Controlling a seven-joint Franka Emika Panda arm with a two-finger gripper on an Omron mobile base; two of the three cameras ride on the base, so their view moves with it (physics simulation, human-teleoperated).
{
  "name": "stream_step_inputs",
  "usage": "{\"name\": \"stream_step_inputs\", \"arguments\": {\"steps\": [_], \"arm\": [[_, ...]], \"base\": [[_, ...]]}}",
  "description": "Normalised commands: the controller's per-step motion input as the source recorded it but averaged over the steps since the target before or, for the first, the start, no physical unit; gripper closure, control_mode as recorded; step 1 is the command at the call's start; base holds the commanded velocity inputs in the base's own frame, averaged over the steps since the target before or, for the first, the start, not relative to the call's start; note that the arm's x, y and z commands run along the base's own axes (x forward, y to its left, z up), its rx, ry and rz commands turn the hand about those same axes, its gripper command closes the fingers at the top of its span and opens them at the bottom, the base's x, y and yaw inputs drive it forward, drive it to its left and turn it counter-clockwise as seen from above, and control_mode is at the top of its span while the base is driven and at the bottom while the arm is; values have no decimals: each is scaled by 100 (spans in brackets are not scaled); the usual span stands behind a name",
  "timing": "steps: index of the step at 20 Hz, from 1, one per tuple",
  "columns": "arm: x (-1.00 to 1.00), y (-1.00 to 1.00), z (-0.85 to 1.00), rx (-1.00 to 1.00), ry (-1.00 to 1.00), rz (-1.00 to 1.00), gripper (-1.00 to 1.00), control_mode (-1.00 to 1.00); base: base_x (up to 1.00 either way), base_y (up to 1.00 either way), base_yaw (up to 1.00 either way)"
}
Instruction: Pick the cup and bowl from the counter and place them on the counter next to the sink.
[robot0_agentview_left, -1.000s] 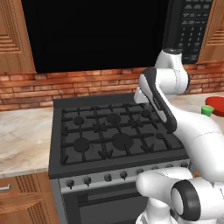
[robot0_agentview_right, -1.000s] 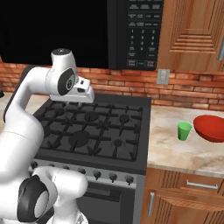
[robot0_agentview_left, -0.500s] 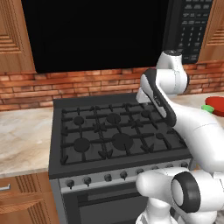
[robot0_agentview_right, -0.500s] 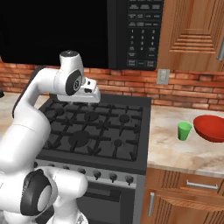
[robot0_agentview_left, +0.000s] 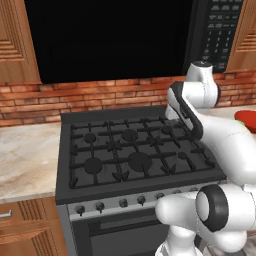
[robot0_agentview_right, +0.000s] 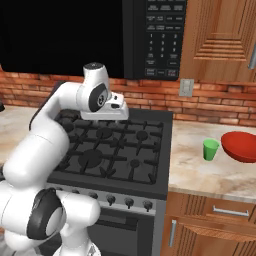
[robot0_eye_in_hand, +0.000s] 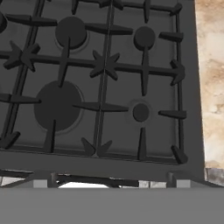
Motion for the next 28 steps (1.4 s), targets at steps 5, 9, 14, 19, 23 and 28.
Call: {"name": "stream_step_inputs", "arguments": {"steps": [5, 9, 14, 19, 23, 28], "arm": [[17, -49, -10, -2, 3, 0, -100, -100], [17, -62, -6, 0, 0, 0, -100, -100], [27, -63, -3, 0, 0, 0, -100, -100], [30, -66, 0, 0, 0, 0, -100, -100], [23, -65, 0, 0, 0, 0, -100, -100], [20, -66, -1, 0, 0, 0, -100, -100]], "base": [[0, 0, 0], [0, 0, 0], [0, 0, 0], [0, 0, 0], [0, 0, 0], [0, 0, 0]]}}
